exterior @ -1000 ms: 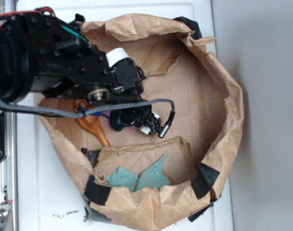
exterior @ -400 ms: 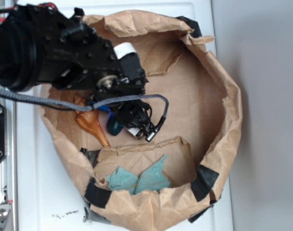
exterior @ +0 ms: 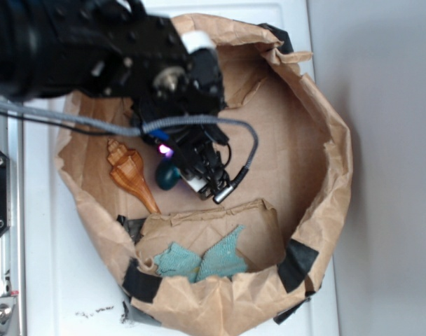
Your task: Grab the plastic pickle.
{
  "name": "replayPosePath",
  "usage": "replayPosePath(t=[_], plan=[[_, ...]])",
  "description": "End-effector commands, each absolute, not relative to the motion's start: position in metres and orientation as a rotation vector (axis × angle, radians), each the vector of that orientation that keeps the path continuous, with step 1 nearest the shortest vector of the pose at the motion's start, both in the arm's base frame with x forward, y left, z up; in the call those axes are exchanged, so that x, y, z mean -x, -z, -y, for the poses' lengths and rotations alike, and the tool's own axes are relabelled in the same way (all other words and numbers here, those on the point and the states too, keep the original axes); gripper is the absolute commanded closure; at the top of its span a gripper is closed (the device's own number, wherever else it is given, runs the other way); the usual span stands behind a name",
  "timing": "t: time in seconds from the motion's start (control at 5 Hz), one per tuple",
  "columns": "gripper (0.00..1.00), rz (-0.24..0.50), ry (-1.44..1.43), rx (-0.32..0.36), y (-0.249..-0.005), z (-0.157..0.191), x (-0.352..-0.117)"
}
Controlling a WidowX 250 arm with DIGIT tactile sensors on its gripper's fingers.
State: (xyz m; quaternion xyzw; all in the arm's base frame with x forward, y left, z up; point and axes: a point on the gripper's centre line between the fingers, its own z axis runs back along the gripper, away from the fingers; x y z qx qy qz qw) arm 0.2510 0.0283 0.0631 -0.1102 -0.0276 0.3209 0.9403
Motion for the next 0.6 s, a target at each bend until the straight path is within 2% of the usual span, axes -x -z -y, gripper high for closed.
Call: replayPosePath(t=[0.0,0.2,0.4], plan=[[1.00,0.083,-0.329,0.223,-0.148,-0.043,-0.259],[1.00,0.096,-0.264,0.281,-0.171,-0.051,-0.252],[1.00,0.171,-0.273,0.275,-0.175,-0.048,-0.244]])
